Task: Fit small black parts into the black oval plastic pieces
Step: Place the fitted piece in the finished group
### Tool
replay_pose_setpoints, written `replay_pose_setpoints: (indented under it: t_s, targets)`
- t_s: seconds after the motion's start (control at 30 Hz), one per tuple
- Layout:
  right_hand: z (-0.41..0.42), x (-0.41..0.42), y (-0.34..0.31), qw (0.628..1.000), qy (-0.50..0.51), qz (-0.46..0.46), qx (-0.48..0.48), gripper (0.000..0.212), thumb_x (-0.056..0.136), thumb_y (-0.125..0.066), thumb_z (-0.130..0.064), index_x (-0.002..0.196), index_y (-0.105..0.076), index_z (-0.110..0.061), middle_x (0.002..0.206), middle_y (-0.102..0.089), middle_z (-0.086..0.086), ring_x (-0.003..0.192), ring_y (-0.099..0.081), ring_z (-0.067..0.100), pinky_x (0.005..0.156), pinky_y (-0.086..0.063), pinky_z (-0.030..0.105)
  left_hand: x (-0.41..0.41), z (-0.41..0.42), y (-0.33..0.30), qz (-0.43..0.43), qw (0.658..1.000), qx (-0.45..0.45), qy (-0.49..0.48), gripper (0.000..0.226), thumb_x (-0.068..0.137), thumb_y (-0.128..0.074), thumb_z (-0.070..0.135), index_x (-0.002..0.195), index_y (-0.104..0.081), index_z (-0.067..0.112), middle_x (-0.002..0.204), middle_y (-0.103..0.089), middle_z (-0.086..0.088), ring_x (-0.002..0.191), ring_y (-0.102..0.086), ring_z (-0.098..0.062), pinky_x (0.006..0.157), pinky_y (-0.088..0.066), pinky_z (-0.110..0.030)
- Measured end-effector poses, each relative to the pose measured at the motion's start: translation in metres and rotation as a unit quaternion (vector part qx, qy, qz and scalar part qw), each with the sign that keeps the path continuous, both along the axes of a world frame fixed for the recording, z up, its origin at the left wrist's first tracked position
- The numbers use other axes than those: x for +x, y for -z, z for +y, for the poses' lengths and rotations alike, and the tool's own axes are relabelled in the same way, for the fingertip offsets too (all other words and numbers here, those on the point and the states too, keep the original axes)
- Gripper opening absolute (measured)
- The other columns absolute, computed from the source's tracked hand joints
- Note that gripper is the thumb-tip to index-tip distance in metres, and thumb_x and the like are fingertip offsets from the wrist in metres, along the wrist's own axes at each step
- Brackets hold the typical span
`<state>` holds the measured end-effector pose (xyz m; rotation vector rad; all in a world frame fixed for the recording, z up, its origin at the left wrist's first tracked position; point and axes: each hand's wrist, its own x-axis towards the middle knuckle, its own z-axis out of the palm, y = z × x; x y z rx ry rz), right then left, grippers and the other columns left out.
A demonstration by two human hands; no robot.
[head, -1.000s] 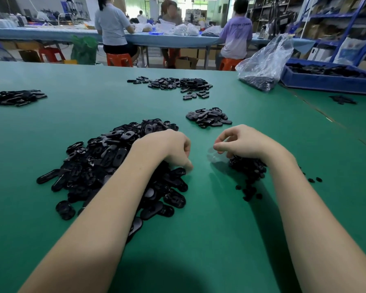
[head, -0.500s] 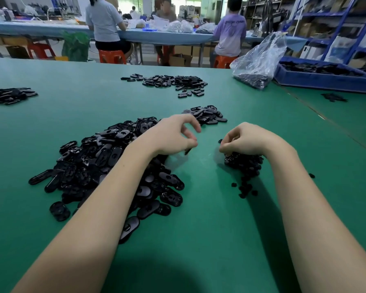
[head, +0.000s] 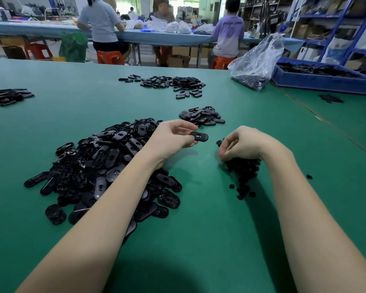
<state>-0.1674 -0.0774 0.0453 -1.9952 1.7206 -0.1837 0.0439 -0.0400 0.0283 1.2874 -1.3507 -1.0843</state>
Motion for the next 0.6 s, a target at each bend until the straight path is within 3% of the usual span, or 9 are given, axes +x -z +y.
replay_pose_setpoints:
  t_s: [0.17,0.27,0.37,0.43,0.5,0.6]
  targets:
    - [0.005,0.003,-0.006,0.973,0.016,-0.232,-0.001,0.009,0.079,-0.086,-0.028,0.082,-0.078,-0.026,0.077,-0.071,-0.006,0.065,-0.054,0.008,0.062,-0.043,0.019,-0.001,-0.001,0.003,-0.001,1.000,0.002,-0.014,0.024,0.085,-0.066,-0.013,0.096,-0.069,0.007,0.091,-0.072,-0.013,0.081,-0.073,-0.021,0.086,-0.059,-0.024]
    - [0.006,0.008,-0.008,0.957,0.037,-0.289,0.010,0.011,0.078,-0.088,-0.027,0.082,-0.077,-0.028,0.079,-0.067,-0.005,0.056,-0.049,0.006,0.054,-0.036,0.020,-0.002,-0.004,0.006,0.001,1.000,0.015,-0.026,0.024,0.081,-0.072,-0.009,0.089,-0.063,0.011,0.089,-0.073,-0.014,0.088,-0.075,-0.024,0.096,-0.057,-0.035]
    - [0.006,0.010,-0.007,0.949,0.034,-0.313,0.012,0.011,0.077,-0.088,-0.026,0.082,-0.079,-0.030,0.079,-0.068,-0.007,0.055,-0.047,0.006,0.064,-0.038,0.024,-0.002,-0.004,0.006,0.022,0.999,0.035,0.008,0.025,0.080,-0.074,-0.007,0.089,-0.059,0.011,0.095,-0.075,-0.019,0.090,-0.073,-0.023,0.101,-0.054,-0.039]
    - [0.007,0.012,-0.007,0.947,0.026,-0.318,0.015,0.012,0.076,-0.088,-0.029,0.084,-0.080,-0.031,0.082,-0.068,-0.005,0.063,-0.047,0.010,0.075,-0.037,0.031,-0.004,-0.004,0.004,0.018,0.999,0.031,0.040,0.025,0.083,-0.071,-0.006,0.090,-0.059,0.013,0.100,-0.075,-0.020,0.087,-0.068,-0.024,0.091,-0.057,-0.036]
    - [0.007,0.013,-0.008,0.948,0.018,-0.319,0.015,0.017,0.073,-0.090,-0.034,0.085,-0.079,-0.032,0.084,-0.066,-0.003,0.063,-0.045,0.011,0.074,-0.035,0.031,-0.005,-0.003,0.003,-0.012,0.998,0.022,0.056,0.026,0.085,-0.069,-0.003,0.095,-0.061,0.019,0.095,-0.078,-0.010,0.082,-0.064,-0.017,0.076,-0.052,-0.026]
    - [0.006,0.015,-0.007,0.950,0.028,-0.312,0.004,0.013,0.073,-0.088,-0.032,0.083,-0.079,-0.032,0.085,-0.064,0.000,0.063,-0.047,0.012,0.075,-0.038,0.031,-0.005,-0.003,0.004,-0.020,0.998,0.011,0.056,0.031,0.086,-0.069,-0.001,0.101,-0.065,0.026,0.087,-0.077,0.002,0.079,-0.065,-0.011,0.072,-0.051,-0.020]
